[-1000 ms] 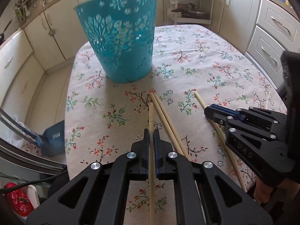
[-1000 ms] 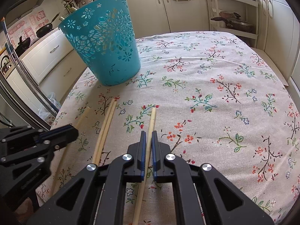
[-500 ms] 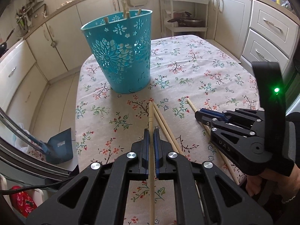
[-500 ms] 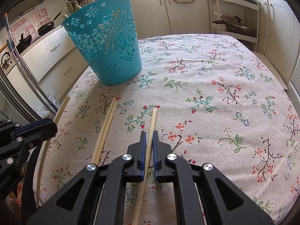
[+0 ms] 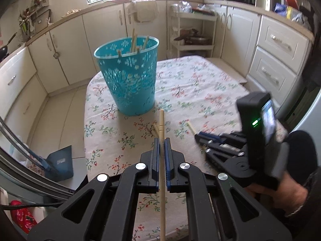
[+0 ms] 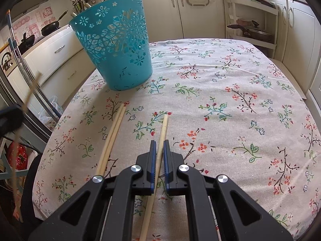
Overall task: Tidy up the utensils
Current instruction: 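Lift the chopstick with the left tool and drop it into the basket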
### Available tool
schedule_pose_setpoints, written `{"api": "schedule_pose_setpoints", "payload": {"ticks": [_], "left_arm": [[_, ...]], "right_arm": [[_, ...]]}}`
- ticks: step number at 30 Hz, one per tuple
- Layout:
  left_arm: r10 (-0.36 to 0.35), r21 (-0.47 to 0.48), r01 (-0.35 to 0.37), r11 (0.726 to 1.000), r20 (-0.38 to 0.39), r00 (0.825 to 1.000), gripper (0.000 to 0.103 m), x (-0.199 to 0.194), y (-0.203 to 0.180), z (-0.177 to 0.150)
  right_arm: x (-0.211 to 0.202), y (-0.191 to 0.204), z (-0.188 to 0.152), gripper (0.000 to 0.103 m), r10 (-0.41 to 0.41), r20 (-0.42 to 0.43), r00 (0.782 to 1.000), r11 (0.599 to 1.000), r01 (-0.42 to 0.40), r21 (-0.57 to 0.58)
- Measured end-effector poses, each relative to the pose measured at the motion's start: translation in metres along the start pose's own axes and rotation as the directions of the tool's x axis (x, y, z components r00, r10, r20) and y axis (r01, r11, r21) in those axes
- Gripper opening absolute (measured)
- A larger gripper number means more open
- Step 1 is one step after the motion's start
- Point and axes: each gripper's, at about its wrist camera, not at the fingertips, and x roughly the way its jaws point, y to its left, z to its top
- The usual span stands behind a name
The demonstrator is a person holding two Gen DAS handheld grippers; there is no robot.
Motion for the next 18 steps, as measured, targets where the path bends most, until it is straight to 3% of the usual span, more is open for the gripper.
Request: {"api": "schedule_pose_setpoints", "payload": {"ticks": [7,18], "left_arm": [[-0.086,-0.038,0.092,0.995,0.13,0.988,0.005,-0.053,0.011,0.02],[-0.089,-0.097,0.117,0.988,0.255,0.963,0.005,-0.088,0.033,0.066]], "right_arm": [[0.0,0.002,-0.001,0.008,-0.007,0.005,1.0,1.0,0.007,-0.005],[-0.001,0.004,-0.002,0.01,-0.006,0.007,1.0,1.0,0.006,-0.005]]}}
